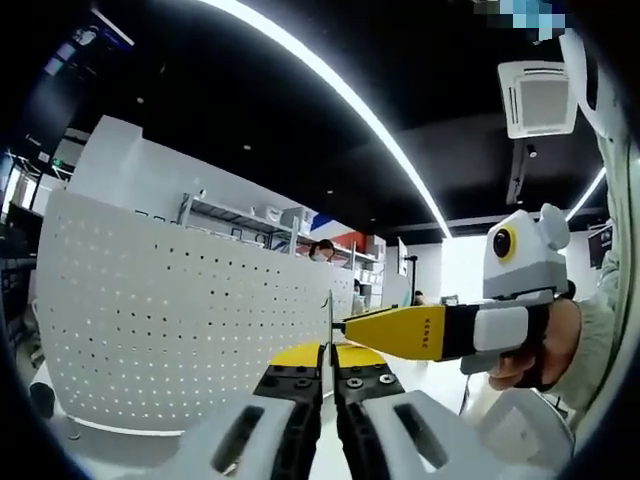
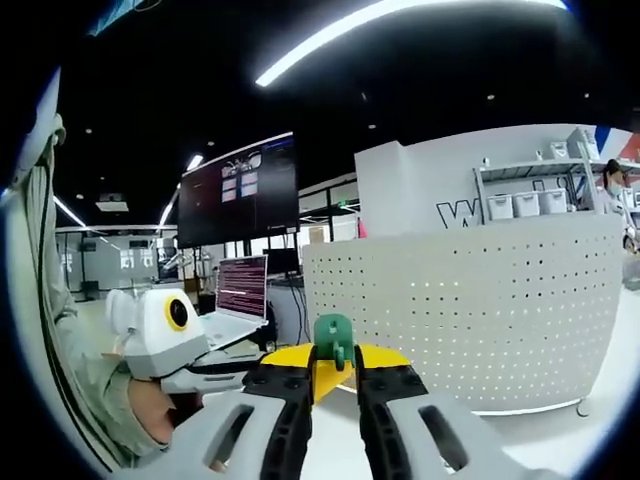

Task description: Insert the hook assembly into the mounting plate slot until the hook locks in place.

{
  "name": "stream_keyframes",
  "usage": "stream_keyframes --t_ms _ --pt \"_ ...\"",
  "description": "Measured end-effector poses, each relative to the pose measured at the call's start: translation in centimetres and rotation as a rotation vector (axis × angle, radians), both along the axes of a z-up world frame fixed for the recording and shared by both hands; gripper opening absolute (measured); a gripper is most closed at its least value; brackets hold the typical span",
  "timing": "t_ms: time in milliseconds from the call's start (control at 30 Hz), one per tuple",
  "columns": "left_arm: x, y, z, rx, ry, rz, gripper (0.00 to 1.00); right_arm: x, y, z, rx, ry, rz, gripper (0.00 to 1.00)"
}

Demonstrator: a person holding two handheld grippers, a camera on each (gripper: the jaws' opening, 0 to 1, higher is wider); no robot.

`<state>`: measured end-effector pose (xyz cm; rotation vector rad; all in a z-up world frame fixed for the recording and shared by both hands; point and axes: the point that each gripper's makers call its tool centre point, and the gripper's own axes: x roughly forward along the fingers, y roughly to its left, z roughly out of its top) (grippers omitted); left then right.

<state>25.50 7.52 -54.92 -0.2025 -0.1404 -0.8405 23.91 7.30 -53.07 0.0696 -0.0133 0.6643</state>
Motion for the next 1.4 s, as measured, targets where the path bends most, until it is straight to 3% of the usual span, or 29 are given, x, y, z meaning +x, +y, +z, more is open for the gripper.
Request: stream_keyframes --t_ms 300,800,1200,1400 --pt "-0.5 -0.4 0.2 0.003 -0.014 -0.022 0.03 0.1 0.0 0.1 -0.017 -0.021 -0.003 0.03" --pt "-0.4 -0.5 -0.1 0.005 -0.001 -0.021 0.03 0.2 -0.1 0.0 -0.068 -0.048 -0.016 0.01" --pt "-0.8 -0.6 -0.9 0.081 0.009 -0.003 0.04 0.5 -0.1 0.2 -0.057 -0.052 -0.018 0.01" --pt "-1.3 -0.4 -1.5 0.115 0.016 0.017 0.14 0.6 -0.1 0.6 -0.059 -0.07 -0.023 0.01"
